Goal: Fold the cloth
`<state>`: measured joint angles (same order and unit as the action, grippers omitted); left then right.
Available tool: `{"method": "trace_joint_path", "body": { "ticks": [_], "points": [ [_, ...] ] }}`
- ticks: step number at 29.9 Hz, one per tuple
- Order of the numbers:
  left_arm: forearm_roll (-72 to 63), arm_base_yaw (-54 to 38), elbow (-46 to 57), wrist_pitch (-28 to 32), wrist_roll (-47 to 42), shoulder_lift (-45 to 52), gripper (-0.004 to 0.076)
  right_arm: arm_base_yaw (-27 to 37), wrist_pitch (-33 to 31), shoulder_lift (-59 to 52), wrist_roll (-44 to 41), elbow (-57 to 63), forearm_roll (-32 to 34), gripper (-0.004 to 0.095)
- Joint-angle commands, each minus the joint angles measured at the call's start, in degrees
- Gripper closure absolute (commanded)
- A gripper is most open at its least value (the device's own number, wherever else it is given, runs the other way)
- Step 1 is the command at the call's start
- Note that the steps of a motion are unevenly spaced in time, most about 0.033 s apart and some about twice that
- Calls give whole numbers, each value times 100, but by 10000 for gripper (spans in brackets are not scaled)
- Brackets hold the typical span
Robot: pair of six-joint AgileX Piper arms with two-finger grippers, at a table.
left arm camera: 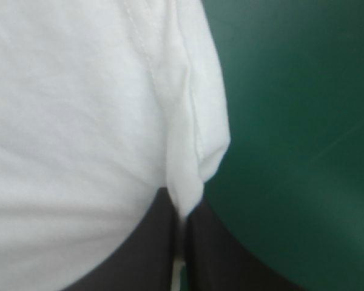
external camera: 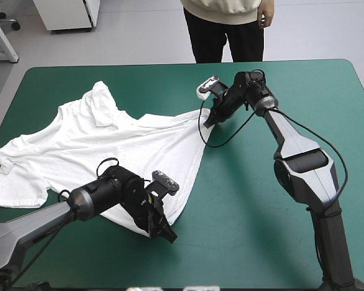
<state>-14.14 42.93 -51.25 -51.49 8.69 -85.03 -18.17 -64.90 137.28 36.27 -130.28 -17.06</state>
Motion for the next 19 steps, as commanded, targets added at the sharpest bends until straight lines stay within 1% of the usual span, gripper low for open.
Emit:
{"method": "trace_joint_path", "body": {
  "ticks": [1, 5, 10, 13, 19],
  "points": [
    [-67, 56, -126, 23, -190, 544, 733, 33, -670, -875, -393, -109, 228, 919],
    [351, 45, -264, -199, -364, 936, 733, 33, -670, -1653, -791, -80, 89, 919],
    [1499, 45, -942, -372, -739, 1200, 733, 33, -670, -2729, -1254, -80, -132, 919],
    [2251, 35, -1628, -381, -869, 1209, 733, 33, -670, -3431, -1352, -80, -202, 920],
    [3918, 35, -3443, -280, -953, 1075, 733, 33, -584, -4624, -1385, -80, -152, 921]
  ]
}}
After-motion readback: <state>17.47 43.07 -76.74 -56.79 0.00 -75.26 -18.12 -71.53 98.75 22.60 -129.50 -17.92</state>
